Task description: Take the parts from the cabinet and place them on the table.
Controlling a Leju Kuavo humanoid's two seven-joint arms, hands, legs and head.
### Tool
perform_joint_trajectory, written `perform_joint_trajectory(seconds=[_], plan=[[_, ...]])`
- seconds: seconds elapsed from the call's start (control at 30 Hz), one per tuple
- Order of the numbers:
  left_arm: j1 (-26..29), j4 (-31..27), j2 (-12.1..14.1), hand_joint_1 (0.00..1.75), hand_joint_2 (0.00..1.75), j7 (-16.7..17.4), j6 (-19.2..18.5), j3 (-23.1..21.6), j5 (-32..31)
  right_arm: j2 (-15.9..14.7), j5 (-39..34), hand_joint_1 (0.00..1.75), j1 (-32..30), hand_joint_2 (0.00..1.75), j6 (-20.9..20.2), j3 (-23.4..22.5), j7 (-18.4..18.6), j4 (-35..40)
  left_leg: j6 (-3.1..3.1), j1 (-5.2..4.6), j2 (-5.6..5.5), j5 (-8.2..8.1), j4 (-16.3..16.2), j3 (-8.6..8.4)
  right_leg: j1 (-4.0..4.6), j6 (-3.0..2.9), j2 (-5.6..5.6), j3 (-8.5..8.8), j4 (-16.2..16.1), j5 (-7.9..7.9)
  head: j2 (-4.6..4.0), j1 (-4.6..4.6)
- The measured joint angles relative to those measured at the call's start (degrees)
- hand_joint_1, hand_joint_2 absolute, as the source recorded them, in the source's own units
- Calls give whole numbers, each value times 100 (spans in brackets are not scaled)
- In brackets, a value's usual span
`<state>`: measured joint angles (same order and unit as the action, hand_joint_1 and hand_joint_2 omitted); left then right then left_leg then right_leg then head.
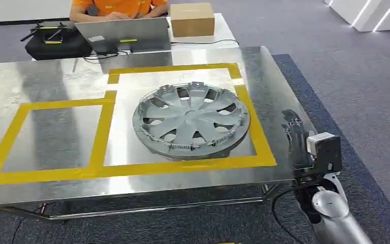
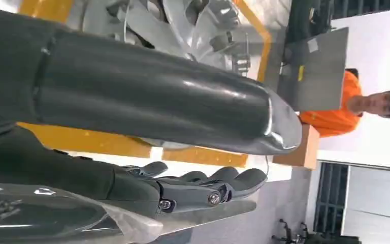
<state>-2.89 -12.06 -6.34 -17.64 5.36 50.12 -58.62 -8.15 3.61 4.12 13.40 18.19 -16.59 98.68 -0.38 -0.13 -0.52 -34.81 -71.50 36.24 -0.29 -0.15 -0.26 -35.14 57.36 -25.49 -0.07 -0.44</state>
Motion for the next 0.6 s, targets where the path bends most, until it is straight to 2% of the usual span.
perform_joint_trajectory(seconds=[0.07,0.1,0.17,0.23,0.27,0.3,0.33,0.37,0.4,0.43,0.47,0.5,0.53,0.57,0.6], plan=[[-14,-2,0,0,175,0,11,7,0,0,2,0,-67,0,17,-15,-55,128,56,-7,0,384,1102,-678,0,36,5,-58,6,62,0,0],[-27,-2,4,0,175,0,11,7,0,0,9,0,-95,0,22,-26,-81,201,77,-19,-4,348,1460,-853,16,69,4,-82,16,93,0,0],[-33,0,4,0,175,0,20,9,-2,0,20,0,-126,0,37,-44,-103,289,129,-52,-4,413,1468,-797,16,139,0,-126,21,161,0,6],[-5,0,4,0,175,0,31,11,0,0,26,0,-187,0,35,-42,-125,361,206,-70,-1,494,1487,-784,-3,213,3,-118,-6,237,0,6],[-6,0,-4,0,175,0,33,11,-2,0,37,0,-219,0,33,-44,-138,394,259,-28,40,580,1542,-770,-23,226,19,-164,50,162,0,0],[-14,-2,-7,0,175,0,35,11,-2,0,35,0,-244,0,28,-44,-142,420,300,-38,43,629,1549,-724,-20,243,19,-280,193,-81,0,15],[-23,-2,4,0,175,0,52,11,-2,-2,37,0,-254,0,17,-48,-144,442,343,-42,48,681,1546,-651,-28,265,23,-391,563,-432,0,28],[-21,-2,4,0,175,0,61,13,-2,-4,39,0,-268,0,17,-59,-147,451,345,-49,53,734,1543,-582,-36,282,22,-525,1041,-744,0,31],[-18,-2,4,0,175,0,66,13,-2,-4,44,0,-290,0,13,-68,-147,451,345,-54,58,785,1539,-509,-37,306,19,-635,1483,-970,0,19],[-15,-2,7,0,175,0,68,17,-4,-7,53,0,-321,0,-2,-70,-149,451,337,-55,60,837,1530,-436,-38,320,20,-667,1763,-1037,0,31],[-14,-2,4,0,175,0,68,17,-7,-7,63,0,-347,0,-9,-74,-151,451,331,-54,62,879,1523,-368,-42,325,19,-583,1773,-956,0,26],[-11,0,0,0,175,0,68,17,-7,-7,74,0,-357,0,-15,-74,-155,453,320,-51,65,920,1514,-306,-46,330,18,-388,1570,-794,0,26],[-11,0,-2,0,175,-2,68,20,-9,-7,90,0,-359,0,-24,-74,-158,466,295,-44,66,958,1498,-244,-54,331,16,-67,1136,-610,0,24],[-12,-2,-7,0,175,-2,70,22,-9,-7,96,0,-357,0,-28,-74,-162,475,270,-41,65,988,1474,-196,-66,336,14,336,576,-493,0,28],[-13,-2,2,0,175,-2,76,24,-9,-7,109,0,-353,0,-33,-74,-164,499,239,-59,63,1006,1445,-169,-87,339,12,717,88,-562,0,35]])
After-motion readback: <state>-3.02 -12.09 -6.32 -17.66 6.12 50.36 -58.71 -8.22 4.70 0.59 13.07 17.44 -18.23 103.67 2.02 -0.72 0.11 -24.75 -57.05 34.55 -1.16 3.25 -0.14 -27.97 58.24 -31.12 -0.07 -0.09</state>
